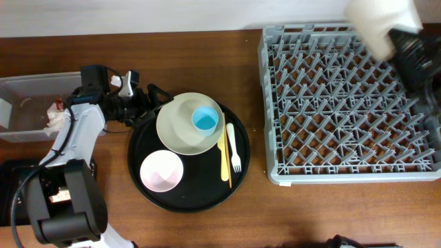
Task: Sort waste into correct bins and load items into the dishwasher rack
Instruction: 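Carry the white cup over the rack with the right gripper, inverted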
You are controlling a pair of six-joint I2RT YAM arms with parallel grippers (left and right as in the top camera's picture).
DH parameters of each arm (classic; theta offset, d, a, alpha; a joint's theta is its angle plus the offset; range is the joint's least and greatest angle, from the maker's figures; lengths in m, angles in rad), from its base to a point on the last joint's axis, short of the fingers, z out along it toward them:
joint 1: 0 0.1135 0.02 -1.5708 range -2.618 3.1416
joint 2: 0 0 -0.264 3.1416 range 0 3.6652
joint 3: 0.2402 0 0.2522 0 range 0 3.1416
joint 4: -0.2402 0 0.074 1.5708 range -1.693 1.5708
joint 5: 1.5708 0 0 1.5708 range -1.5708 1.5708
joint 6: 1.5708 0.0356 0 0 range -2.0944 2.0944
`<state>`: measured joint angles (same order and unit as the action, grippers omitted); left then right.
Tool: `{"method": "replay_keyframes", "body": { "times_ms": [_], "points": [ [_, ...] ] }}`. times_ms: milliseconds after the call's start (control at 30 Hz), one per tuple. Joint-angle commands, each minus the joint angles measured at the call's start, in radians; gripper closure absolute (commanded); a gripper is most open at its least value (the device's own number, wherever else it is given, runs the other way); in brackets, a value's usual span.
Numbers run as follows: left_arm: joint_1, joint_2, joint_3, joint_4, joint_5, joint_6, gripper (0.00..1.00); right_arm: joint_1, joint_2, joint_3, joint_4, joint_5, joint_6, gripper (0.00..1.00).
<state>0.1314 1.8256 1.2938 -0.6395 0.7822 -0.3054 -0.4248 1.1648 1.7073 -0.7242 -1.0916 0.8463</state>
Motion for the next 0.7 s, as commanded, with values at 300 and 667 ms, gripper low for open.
{"method": "replay_keyframes", "body": {
  "times_ms": [300,667],
  "points": [
    [0.003,0.005,0.001,-0.002,0.002,0.008,0.01,0.568,0.593,-0.002,-0.608,1.15,-0.607,0.8],
    [0.003,0.005,0.001,-0.002,0.002,0.008,0.01,0.46,0.593,-0.005,-0.714,1.083,-0.665,0.8]
  ]
}}
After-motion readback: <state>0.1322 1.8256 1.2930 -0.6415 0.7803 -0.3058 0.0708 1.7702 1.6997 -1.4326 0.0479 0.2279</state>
